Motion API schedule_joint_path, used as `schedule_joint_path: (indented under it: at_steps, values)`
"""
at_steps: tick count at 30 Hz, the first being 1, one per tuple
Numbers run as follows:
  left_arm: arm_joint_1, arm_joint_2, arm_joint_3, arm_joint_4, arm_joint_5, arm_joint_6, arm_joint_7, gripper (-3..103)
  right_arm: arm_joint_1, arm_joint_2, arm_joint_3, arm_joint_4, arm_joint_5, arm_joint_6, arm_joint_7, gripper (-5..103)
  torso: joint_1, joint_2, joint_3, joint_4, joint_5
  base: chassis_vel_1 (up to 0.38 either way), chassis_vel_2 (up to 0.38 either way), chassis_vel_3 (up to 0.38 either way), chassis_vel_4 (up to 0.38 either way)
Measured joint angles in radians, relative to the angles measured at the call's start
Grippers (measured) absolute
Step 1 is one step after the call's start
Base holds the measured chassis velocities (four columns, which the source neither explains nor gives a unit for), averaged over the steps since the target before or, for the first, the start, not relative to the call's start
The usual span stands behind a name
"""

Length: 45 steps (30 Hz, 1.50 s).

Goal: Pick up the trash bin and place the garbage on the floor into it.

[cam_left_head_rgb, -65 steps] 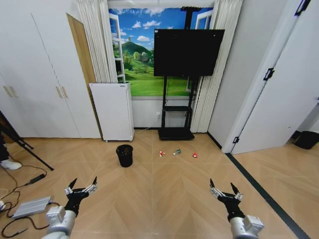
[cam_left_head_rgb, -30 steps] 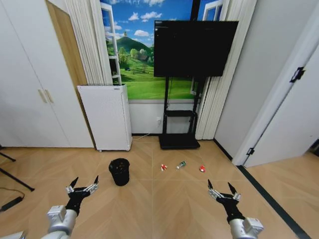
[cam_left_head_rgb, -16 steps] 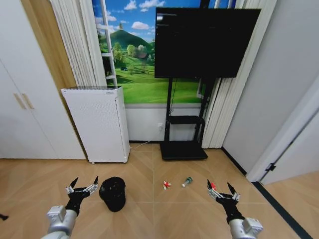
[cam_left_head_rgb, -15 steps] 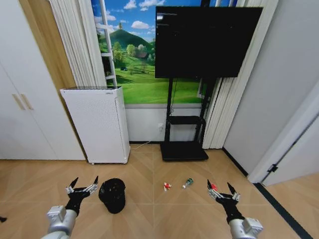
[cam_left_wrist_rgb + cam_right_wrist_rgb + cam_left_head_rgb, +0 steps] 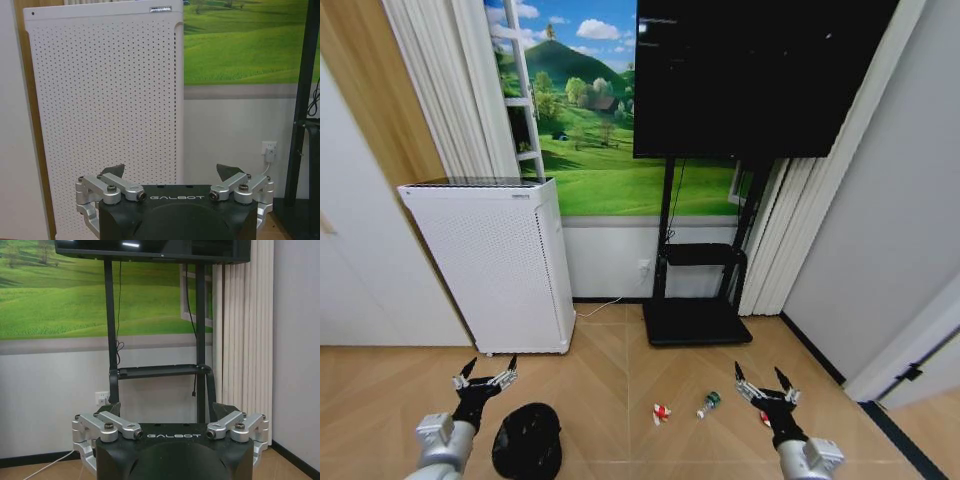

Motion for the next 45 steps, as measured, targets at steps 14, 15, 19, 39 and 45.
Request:
schedule_joint_path:
  at_steps: [14, 15, 19, 39, 45]
  values:
    - [0.007, 0.002, -0.001, -0.007, 0.005, 0.012, 0.003, 100, 0.000, 0.000, -0.004, -0.003, -0.002, 0.002, 0.011, 100, -0.012, -0.028, -0.016, 0.0000, 0.0002, 0.044, -0.026, -0.020, 0.026]
    - [0.007, 0.004, -0.001, -0.007, 0.005, 0.012, 0.003, 100, 0.001, 0.000, -0.005, -0.003, -0.002, 0.001, 0.013, 100, -0.015, -0.035, -0.020, 0.0000, 0.0002, 0.000, 0.000, 0.000, 0.000]
    - [0.007, 0.004, -0.001, -0.007, 0.000, 0.013, 0.003, 100, 0.001, 0.000, -0.006, -0.003, -0.001, 0.000, 0.014, 100, -0.022, -0.052, -0.030, -0.0001, 0.0002, 0.000, 0.000, 0.000, 0.000]
    - [0.007, 0.002, -0.002, 0.000, 0.000, 0.010, 0.008, 100, 0.003, 0.000, -0.007, -0.018, 0.002, 0.003, 0.009, 100, -0.059, -0.145, -0.087, 0.0000, 0.0002, 0.000, 0.000, 0.000, 0.000]
    - [0.006, 0.003, -0.004, -0.003, 0.000, 0.012, 0.008, 100, 0.002, 0.000, -0.005, -0.019, 0.003, 0.007, 0.009, 100, -0.070, -0.173, -0.103, 0.0000, 0.0002, 0.000, 0.000, 0.000, 0.000]
